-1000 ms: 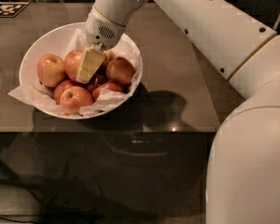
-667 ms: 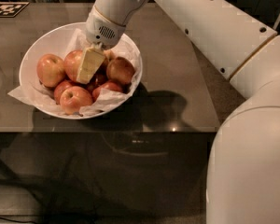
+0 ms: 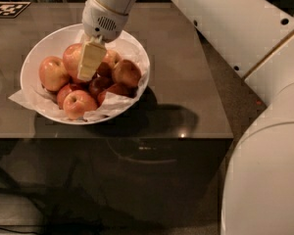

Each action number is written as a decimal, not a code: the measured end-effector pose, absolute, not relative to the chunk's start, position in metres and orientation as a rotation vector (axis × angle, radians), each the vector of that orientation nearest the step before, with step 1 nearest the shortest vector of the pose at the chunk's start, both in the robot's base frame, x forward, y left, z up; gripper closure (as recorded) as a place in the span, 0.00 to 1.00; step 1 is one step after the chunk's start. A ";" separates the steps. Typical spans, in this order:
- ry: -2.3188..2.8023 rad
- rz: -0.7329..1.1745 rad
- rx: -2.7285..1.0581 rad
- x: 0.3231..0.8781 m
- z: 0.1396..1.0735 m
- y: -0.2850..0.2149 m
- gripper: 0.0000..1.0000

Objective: Pick apple from white bowl

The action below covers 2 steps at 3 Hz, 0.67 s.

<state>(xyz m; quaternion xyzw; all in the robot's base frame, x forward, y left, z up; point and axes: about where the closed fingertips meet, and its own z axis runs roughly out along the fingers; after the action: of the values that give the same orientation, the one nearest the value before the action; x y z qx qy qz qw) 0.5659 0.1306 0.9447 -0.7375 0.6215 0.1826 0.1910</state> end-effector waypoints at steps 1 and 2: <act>1.699 0.396 -2.080 0.557 0.984 0.128 1.00; 1.651 0.324 -2.061 0.549 1.027 0.125 1.00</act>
Offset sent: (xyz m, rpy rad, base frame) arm -0.0290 -0.0172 0.1321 -0.0129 -0.2362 0.0053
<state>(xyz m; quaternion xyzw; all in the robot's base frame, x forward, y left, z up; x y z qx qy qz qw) 0.5487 0.1246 1.0270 -0.7523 0.6027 0.1183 0.2383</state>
